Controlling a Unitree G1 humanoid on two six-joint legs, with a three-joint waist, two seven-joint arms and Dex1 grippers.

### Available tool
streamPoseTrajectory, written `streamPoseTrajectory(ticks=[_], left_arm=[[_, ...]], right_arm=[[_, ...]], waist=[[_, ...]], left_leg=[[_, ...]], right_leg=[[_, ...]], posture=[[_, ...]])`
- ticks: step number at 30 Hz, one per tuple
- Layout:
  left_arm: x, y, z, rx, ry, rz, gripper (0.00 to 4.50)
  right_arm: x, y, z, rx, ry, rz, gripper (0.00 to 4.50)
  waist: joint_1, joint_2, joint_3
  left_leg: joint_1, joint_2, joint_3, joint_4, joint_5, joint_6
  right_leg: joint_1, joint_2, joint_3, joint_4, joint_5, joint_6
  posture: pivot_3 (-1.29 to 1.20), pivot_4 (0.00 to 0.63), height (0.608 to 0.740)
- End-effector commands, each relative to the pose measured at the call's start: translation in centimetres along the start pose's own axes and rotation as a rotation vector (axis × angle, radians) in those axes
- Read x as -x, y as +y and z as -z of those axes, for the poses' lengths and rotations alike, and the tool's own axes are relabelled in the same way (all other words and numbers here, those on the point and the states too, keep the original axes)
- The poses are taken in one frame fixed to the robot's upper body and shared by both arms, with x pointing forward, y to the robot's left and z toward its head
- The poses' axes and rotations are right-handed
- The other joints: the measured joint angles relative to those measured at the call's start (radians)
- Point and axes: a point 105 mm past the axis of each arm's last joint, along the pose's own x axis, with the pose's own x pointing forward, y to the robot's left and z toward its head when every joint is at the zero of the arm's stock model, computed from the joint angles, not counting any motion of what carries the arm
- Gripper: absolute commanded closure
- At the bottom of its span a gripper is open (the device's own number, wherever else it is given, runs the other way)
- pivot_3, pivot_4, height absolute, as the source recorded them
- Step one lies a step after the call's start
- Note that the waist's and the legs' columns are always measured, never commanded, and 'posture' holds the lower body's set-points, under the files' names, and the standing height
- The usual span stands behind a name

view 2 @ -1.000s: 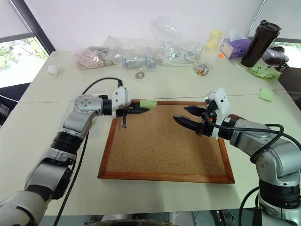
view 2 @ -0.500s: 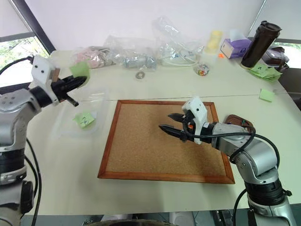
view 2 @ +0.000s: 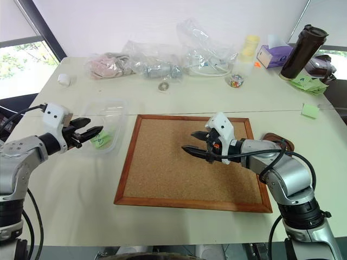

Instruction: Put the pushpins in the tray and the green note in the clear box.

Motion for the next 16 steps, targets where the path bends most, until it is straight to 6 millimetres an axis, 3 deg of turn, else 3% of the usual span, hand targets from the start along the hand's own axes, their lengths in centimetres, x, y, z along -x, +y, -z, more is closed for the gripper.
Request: streamPoseTrajectory(ticks=[1, 9, 13, 16], left_arm=[[1.1, -1.4, -4.0, -0.036, -0.127, 0.104, 0.02], [1.6, -7.3, -7.8, -0.087, -0.183, 0.408, 0.02], [2.0, -9.7, -7.0, -0.131, -0.126, 0.554, 0.02], [2.2, -10.1, -6.1, -0.169, -0.099, 0.590, 0.02]], right_arm=[[1.1, -0.5, -0.5, 0.033, -0.007, 0.031, 1.54], [4.5, -2.0, -0.4, 0.048, 0.061, 0.087, 1.54], [6.6, -2.0, -0.6, 0.075, 0.105, 0.096, 1.54], [7.7, -2.0, -0.9, 0.089, 0.124, 0.109, 1.54]], waist=[[0.002, 0.000, 0.000], [0.001, 0.000, 0.000], [0.000, 0.000, 0.000], [-0.001, 0.001, 0.001]], left_leg=[[0.000, 0.000, 0.000, 0.000, 0.000, 0.000], [0.000, -0.001, 0.000, 0.000, 0.000, 0.000], [0.000, -0.001, 0.000, 0.000, 0.000, 0.000], [0.000, -0.001, 0.000, -0.001, 0.000, 0.000]], right_leg=[[0.000, 0.000, 0.000, 0.000, 0.000, 0.000], [0.000, -0.001, 0.000, 0.000, 0.000, 0.000], [0.000, -0.001, 0.000, 0.000, 0.000, 0.000], [0.000, -0.001, 0.000, 0.000, 0.000, 0.000]], posture=[[0.00, 0.150, 0.740], [0.00, 0.150, 0.740], [0.00, 0.150, 0.740], [0.00, 0.150, 0.740]])
